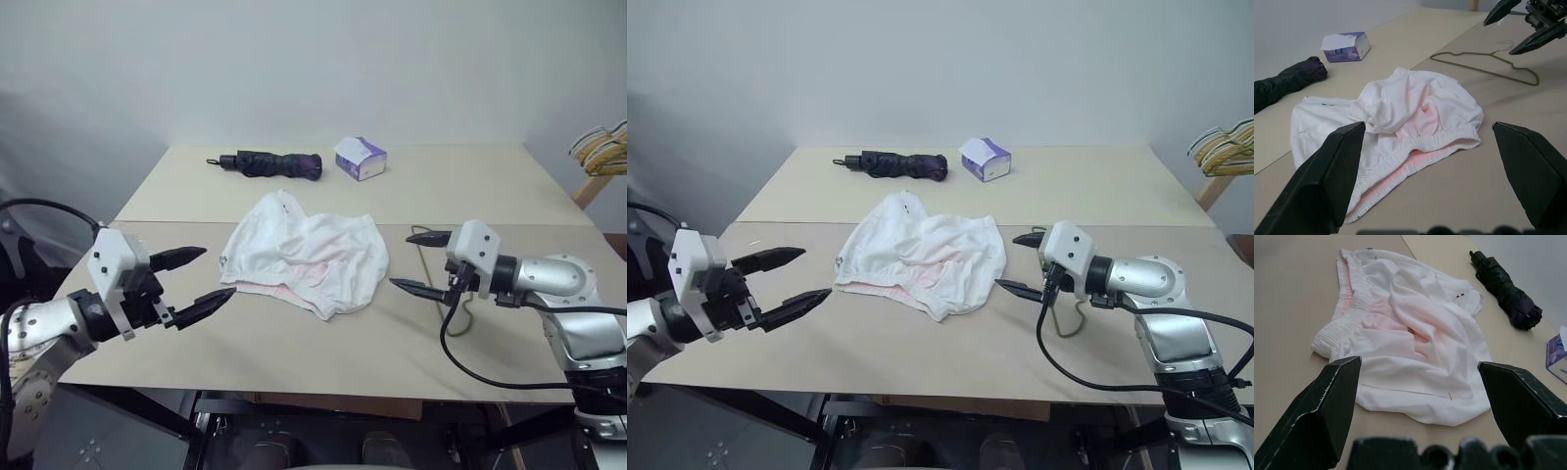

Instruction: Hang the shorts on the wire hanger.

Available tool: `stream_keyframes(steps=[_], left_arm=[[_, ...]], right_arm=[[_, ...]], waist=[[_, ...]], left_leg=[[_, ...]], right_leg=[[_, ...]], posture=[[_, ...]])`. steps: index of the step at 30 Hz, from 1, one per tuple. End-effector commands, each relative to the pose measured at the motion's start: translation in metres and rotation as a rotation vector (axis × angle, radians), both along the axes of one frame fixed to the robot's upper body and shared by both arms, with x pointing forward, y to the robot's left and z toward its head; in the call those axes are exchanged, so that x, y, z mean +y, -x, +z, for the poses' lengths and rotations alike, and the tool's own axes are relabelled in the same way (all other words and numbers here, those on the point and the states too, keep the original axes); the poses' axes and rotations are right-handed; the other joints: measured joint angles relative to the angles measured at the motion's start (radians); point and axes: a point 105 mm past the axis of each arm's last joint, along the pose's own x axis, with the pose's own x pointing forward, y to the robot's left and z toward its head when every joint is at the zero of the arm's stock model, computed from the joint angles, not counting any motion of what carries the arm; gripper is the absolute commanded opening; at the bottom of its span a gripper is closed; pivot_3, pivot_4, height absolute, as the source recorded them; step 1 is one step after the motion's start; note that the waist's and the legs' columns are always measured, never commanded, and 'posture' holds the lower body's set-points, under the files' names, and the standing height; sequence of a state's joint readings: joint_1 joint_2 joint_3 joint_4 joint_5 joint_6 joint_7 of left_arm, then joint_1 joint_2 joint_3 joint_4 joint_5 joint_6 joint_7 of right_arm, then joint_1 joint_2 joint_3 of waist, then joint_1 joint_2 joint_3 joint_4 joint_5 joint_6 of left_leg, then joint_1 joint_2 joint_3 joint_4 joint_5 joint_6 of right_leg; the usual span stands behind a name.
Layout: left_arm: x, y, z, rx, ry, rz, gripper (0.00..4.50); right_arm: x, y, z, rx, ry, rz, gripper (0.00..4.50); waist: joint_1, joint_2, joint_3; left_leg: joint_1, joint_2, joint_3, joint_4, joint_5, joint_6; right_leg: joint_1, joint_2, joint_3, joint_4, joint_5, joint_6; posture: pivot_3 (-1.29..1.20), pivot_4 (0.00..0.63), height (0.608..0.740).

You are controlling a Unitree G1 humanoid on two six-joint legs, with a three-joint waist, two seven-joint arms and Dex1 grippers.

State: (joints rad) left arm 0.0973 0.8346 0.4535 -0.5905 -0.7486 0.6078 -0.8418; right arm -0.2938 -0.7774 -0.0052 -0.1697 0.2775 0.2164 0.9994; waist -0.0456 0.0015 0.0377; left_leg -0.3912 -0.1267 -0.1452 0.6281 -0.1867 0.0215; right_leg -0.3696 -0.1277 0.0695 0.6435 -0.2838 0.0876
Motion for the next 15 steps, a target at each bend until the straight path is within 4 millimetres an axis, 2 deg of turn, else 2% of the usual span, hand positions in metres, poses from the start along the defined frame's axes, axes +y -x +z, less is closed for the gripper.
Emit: stream_keyframes(steps=[1,10,13,15], left_arm=[[-0.001,-0.001,0.010,-0.044,0.006,-0.018,4.50],[-0.003,-0.003,0.010,-0.038,-0.014,-0.032,4.50],[-0.005,-0.003,0.011,-0.044,-0.009,-0.047,4.50],[-0.006,-0.004,0.012,-0.046,-0.004,-0.060,4.50]], right_arm=[[0.003,0.003,0.014,-0.068,-0.004,0.018,4.45],[0.013,0.011,0.017,-0.090,0.003,0.040,4.45],[0.028,0.011,0.014,-0.106,0.044,0.052,4.45],[0.044,0.009,0.006,-0.104,0.086,0.074,4.45]], waist=[[0.000,0.000,0.000],[-0.001,-0.001,0.000],[-0.001,-0.001,0.000],[-0.005,-0.002,0.000]], left_leg=[[0.000,0.000,0.000,0.000,0.000,0.000],[0.000,0.000,0.000,0.000,0.000,0.000],[0.000,0.000,0.000,0.000,0.000,0.000],[0.001,0.001,0.001,0.000,0.000,0.000]], right_leg=[[0.000,0.000,0.000,0.000,0.000,0.000],[0.000,0.000,0.000,0.000,0.000,0.000],[0.000,0.000,0.000,0.000,0.000,0.000],[0.000,0.001,0.000,0.000,0.000,0.000]], posture=[[-0.11,0.000,0.740],[-0.11,0.000,0.740],[-0.12,0.000,0.740],[-0.13,0.000,0.740]])
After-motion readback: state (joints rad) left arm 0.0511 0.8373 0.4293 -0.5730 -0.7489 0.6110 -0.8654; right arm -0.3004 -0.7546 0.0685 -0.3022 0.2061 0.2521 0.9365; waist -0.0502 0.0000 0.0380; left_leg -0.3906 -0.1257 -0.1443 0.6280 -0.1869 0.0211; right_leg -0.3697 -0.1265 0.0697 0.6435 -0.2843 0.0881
